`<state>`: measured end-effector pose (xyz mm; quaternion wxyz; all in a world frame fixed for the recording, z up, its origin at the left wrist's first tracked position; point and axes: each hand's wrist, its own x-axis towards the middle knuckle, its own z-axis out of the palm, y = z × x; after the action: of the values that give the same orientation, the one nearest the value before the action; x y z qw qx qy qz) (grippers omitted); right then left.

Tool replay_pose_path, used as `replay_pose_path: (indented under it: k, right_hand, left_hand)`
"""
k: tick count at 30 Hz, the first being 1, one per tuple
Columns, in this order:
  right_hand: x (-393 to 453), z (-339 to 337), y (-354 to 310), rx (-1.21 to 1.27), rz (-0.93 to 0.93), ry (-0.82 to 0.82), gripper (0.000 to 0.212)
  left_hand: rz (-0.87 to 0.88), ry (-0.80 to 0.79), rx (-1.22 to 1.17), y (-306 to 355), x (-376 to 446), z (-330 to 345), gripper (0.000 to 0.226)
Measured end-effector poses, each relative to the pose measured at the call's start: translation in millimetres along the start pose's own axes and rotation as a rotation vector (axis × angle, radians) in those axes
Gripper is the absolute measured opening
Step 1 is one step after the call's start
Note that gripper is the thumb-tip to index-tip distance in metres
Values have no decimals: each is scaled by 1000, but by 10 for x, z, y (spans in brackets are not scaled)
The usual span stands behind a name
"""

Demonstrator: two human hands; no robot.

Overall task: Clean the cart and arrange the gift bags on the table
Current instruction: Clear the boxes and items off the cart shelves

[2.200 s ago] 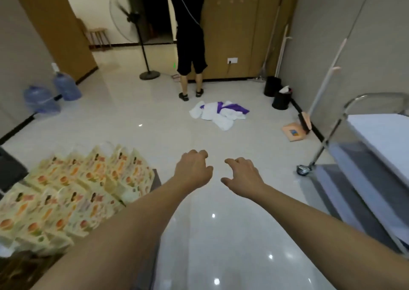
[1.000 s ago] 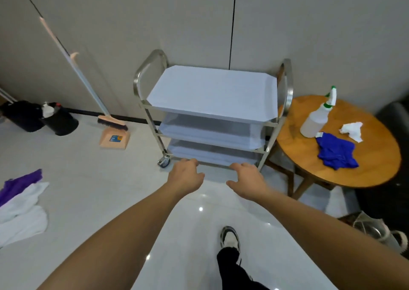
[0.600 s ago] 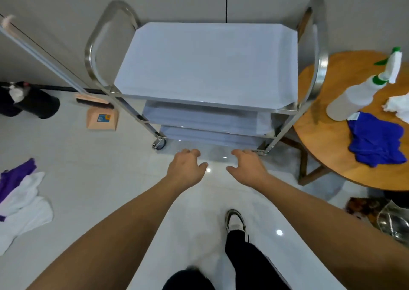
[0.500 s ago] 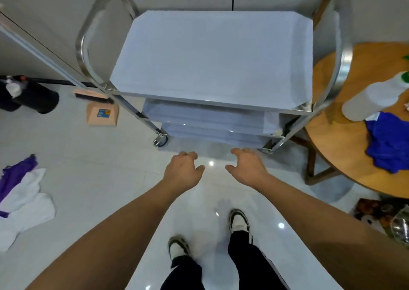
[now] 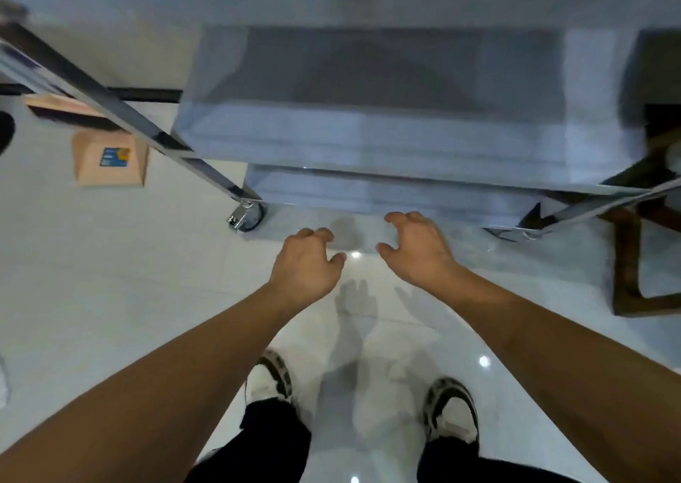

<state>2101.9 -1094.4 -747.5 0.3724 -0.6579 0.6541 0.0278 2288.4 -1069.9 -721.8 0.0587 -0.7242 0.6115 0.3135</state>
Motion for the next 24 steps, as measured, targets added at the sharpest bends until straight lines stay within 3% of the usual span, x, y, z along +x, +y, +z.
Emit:
replay_pose_path:
  k: [6,12,17,21,24]
  right_hand:
    - [1107,709,402,-55,-35,172,55]
    - [1928,939,479,-120,-120,412,50]
    - [2165,937,514,-208,-189,500,54]
    - [2233,769,532,-185,-175,523,34]
    - [2276,578,500,-271,-103,589,53]
  left_hand:
    - [61,151,-8,-452,1098,866,44]
    - [234,477,26,-509,1963,1033,38]
    - [235,493,18,-553,2412,1100,41]
    - [312,512,79,-617,2614,1058,37]
    - [357,527,49,-561,2713,1019,28]
